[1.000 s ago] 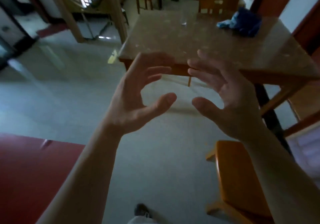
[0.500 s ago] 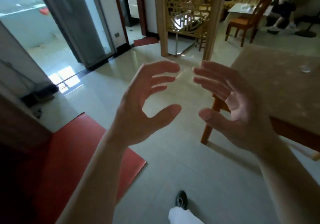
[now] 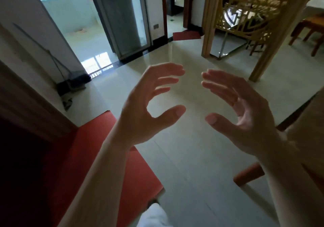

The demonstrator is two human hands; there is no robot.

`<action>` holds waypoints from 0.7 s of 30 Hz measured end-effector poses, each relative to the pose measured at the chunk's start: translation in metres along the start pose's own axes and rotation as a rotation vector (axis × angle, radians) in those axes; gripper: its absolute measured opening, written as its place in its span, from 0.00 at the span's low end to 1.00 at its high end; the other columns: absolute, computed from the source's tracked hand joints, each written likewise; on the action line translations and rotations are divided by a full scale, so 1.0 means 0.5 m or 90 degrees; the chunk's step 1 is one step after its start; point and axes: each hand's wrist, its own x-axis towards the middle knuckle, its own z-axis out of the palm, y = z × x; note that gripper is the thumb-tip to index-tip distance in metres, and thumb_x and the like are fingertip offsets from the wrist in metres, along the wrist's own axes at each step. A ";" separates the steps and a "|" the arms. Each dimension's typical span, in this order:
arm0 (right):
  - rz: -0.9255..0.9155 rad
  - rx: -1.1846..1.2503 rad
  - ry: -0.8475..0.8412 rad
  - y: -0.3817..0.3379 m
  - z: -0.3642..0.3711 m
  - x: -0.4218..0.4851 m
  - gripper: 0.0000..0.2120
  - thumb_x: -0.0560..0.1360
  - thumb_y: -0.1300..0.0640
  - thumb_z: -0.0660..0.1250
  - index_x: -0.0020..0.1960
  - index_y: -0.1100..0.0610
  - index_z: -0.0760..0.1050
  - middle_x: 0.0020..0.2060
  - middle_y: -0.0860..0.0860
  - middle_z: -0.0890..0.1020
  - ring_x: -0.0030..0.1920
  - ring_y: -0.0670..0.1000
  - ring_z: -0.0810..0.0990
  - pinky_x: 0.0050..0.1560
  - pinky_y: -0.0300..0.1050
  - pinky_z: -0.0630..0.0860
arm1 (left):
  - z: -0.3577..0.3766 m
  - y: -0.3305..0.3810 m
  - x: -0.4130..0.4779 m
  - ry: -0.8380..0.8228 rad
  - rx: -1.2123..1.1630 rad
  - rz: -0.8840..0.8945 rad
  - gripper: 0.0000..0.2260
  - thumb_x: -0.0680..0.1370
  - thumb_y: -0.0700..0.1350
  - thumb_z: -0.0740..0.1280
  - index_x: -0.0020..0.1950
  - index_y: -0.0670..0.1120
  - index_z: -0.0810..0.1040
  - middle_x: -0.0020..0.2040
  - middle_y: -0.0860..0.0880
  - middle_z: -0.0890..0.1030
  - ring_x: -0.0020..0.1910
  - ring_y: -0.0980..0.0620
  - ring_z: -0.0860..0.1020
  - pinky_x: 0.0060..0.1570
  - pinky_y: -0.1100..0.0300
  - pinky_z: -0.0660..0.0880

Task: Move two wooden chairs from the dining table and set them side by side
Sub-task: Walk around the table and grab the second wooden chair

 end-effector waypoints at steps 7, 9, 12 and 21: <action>0.042 -0.063 0.032 0.216 -0.005 0.251 0.36 0.73 0.31 0.69 0.74 0.46 0.66 0.74 0.50 0.74 0.71 0.51 0.77 0.69 0.62 0.75 | -0.063 -0.283 0.275 -0.027 -0.067 0.037 0.26 0.77 0.48 0.74 0.73 0.50 0.69 0.71 0.46 0.78 0.71 0.43 0.78 0.67 0.47 0.77; 0.066 -0.085 0.075 0.260 -0.029 0.313 0.35 0.73 0.31 0.69 0.74 0.46 0.66 0.74 0.52 0.74 0.71 0.52 0.76 0.69 0.63 0.75 | -0.072 -0.343 0.372 -0.067 -0.105 0.046 0.26 0.77 0.48 0.74 0.73 0.51 0.69 0.71 0.46 0.78 0.71 0.43 0.78 0.67 0.47 0.77; 0.090 -0.126 0.146 0.313 -0.078 0.379 0.36 0.73 0.32 0.69 0.74 0.49 0.67 0.74 0.55 0.74 0.72 0.54 0.76 0.69 0.66 0.74 | -0.057 -0.412 0.512 -0.139 -0.163 0.078 0.26 0.76 0.47 0.73 0.73 0.52 0.70 0.70 0.47 0.78 0.71 0.42 0.78 0.67 0.45 0.77; 0.212 -0.190 0.327 0.543 -0.277 0.445 0.30 0.74 0.34 0.71 0.73 0.40 0.68 0.74 0.46 0.74 0.73 0.51 0.74 0.72 0.65 0.70 | 0.190 -0.609 0.853 -0.362 -0.289 0.095 0.26 0.76 0.47 0.74 0.72 0.49 0.72 0.70 0.46 0.79 0.70 0.43 0.78 0.67 0.45 0.77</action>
